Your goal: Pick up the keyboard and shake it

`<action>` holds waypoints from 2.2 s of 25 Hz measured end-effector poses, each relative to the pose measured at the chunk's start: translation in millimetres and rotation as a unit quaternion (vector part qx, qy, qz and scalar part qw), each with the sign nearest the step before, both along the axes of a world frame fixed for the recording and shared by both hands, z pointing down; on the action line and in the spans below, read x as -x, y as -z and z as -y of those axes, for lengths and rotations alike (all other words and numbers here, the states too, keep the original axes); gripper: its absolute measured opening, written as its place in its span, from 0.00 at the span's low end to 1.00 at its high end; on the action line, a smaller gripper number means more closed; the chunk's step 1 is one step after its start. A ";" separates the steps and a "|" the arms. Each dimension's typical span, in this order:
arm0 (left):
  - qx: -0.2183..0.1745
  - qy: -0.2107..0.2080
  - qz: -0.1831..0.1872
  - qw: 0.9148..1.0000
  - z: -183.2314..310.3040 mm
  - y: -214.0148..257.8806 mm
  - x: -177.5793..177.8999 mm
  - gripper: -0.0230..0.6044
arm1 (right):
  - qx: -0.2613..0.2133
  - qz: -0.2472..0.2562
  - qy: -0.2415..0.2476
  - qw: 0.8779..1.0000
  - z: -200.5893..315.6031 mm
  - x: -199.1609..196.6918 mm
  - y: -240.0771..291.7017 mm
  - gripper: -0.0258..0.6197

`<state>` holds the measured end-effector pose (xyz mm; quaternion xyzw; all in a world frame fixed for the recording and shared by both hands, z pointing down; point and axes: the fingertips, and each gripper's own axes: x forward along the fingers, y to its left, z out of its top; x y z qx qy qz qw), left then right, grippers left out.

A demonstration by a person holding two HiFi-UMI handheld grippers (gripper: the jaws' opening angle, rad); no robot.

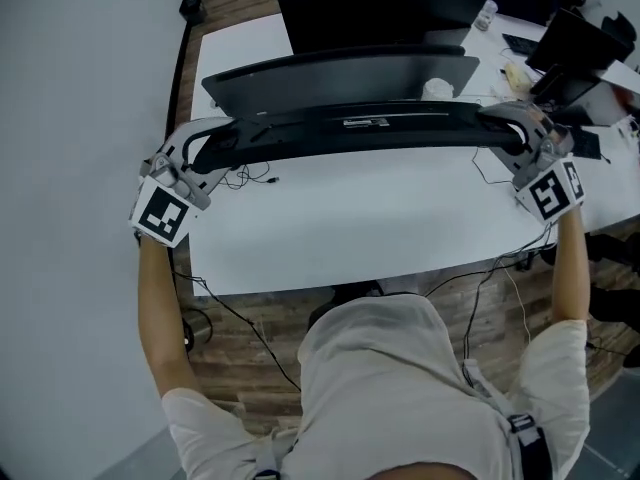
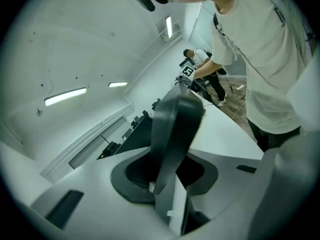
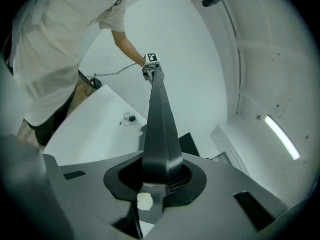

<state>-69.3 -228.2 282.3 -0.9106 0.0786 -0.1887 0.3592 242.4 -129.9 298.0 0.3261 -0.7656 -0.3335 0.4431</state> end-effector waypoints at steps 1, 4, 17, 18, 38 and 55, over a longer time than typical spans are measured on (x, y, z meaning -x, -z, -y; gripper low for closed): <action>0.025 0.001 -0.001 1.000 -3.1 -8.8 6.2 0.23 | 0.030 0.025 0.015 0.999 -0.7 5.7 -10.8 0.18; 0.123 0.011 -0.014 0.992 -16.9 -44.7 33.3 0.23 | 0.129 0.096 0.067 0.985 -5.7 29.5 -48.4 0.18; 0.491 -0.081 -0.160 0.853 -35.9 -127.0 113.2 0.19 | 0.442 0.403 0.122 0.792 -8.1 80.6 -118.3 0.18; 0.512 -0.083 -0.182 0.835 -32.8 -135.3 117.9 0.19 | 0.458 0.425 0.110 0.773 -6.4 84.7 -130.0 0.19; 0.753 0.078 -0.419 0.501 19.8 -329.4 100.4 0.19 | 0.448 0.792 -0.157 0.383 29.3 70.8 -315.1 0.21; 0.779 0.155 -0.377 0.476 33.0 -391.4 86.9 0.21 | 0.398 0.811 -0.265 0.338 31.4 52.6 -394.0 0.24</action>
